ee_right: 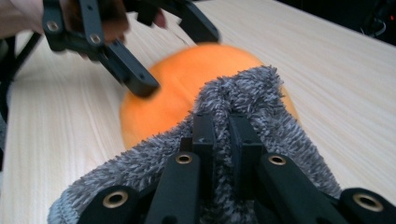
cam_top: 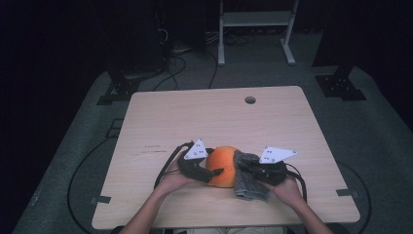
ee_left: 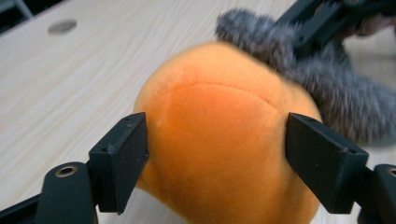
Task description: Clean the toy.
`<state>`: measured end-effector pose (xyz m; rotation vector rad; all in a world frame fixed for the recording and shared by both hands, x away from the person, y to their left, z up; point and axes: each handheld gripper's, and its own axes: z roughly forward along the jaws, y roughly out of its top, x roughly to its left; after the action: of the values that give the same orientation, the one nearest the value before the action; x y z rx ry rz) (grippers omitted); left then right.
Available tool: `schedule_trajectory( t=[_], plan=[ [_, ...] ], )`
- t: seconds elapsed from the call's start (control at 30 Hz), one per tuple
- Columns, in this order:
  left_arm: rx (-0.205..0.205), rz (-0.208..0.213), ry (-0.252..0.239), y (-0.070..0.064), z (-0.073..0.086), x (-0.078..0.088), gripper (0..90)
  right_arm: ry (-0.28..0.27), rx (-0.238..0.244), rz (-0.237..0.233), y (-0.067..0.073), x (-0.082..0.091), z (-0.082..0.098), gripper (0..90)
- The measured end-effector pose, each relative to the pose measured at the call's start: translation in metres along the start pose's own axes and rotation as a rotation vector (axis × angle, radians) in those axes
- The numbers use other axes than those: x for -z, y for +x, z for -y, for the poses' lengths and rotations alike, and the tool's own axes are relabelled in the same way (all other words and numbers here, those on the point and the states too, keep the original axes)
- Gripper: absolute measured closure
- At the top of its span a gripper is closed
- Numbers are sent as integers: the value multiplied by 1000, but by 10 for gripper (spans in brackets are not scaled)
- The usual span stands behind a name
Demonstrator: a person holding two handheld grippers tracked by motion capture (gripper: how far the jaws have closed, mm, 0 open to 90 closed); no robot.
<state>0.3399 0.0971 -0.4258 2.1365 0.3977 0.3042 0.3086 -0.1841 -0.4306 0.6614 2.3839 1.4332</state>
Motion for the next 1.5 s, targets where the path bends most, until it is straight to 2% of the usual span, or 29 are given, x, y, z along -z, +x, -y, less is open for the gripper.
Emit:
schedule_trajectory(
  t=[0.03, 0.13, 0.17, 0.2, 0.23, 0.27, 0.3, 0.33, 0.4, 0.47, 0.53, 0.57, 0.67, 0.7, 0.77, 0.83, 0.9, 0.97, 1.0, 1.03, 1.07, 1.1, 1.2, 1.27, 1.3, 1.33, 1.37, 1.47, 1.5],
  plan=[
    [-1, 3, 11, 1, 4, 2, 231, 17, -18, 8, -4, 2, 7, 820],
    [-2, 7, 4, 1, 2, 3, 208, 20, -43, 0, -7, 3, 9, 819],
    [-22, 7, -33, -2, -3, 4, 183, 29, -31, 11, -5, 2, 8, 819],
    [-22, 7, -33, -2, -3, 4, 170, 29, -22, 16, -3, 1, 7, 819],
    [-26, 9, -55, -3, -6, 4, 170, 25, -22, 8, -2, 1, 5, 819],
    [-28, 8, -51, -5, -7, 2, 170, 25, -22, 8, -2, 1, 5, 819],
    [-49, -11, -33, -7, -8, -3, 171, 11, 2, 19, 1, 2, -2, 821],
    [-49, -11, -33, -7, -8, -3, 178, 11, 2, 19, 1, 2, -2, 821],
    [-33, 3, -41, -6, -6, -5, 204, -33, 10, 16, 3, 0, -13, 821],
    [-40, -13, -30, -7, -4, -7, 225, -39, 4, 4, 2, -6, -17, 821],
    [-39, -16, -14, -5, -1, -5, 241, -40, -1, -3, 1, -9, -17, 821],
    [-20, -5, -11, -1, 3, -3, 250, -42, -22, -16, -2, -11, -15, 821],
    [-15, 3, -7, 1, 7, -1, 267, -24, -29, -12, -5, -10, -10, 821],
    [-18, 11, 1, 2, 8, 0, 273, 1, -43, 2, -8, -8, -3, 820],
    [-26, 11, 0, 1, 8, -1, 282, 12, -67, 24, -12, -4, 2, 820],
    [-32, 14, 3, 0, 7, -1, 282, -4, -59, 38, -12, 0, 0, 821],
    [-30, 19, 0, -1, 5, -1, 275, -22, -61, 33, -11, 1, -2, 821],
    [-3, 39, -20, 1, 0, 0, 202, -36, -54, 16, -9, -2, -6, 821],
    [34, 59, -84, 2, -3, 1, 121, -35, -41, 13, -6, -6, -6, 821],
    [38, 48, -96, 2, -5, 0, 128, -41, -45, 2, -5, -8, -6, 821],
    [38, 48, -96, 2, -5, 0, 142, -45, -50, -1, -4, -8, -6, 820],
    [17, 21, -57, 2, -6, -6, 158, -44, -52, 3, -4, -8, -6, 821],
    [4, 14, -42, 1, -4, -8, 208, -28, -58, 10, -6, -8, -4, 821],
    [-1, 10, -30, 3, -1, -6, 218, -24, -105, 5, -10, -7, 3, 821],
    [9, 11, -32, 5, 4, -4, 226, 2, -142, 10, -14, -6, 14, 820],
    [9, 11, -32, 5, 4, -4, 227, 2, -142, 10, -14, -6, 14, 820],
    [39, 20, -49, 8, 8, -2, 228, 41, -164, 22, -16, -5, 21, 820],
    [45, 28, -55, 10, 10, -1, 233, 38, -168, 24, -16, -1, 22, 820],
    [33, 33, -51, 9, 9, -2, 248, -11, -176, 17, -15, 3, 16, 820]
  ],
)
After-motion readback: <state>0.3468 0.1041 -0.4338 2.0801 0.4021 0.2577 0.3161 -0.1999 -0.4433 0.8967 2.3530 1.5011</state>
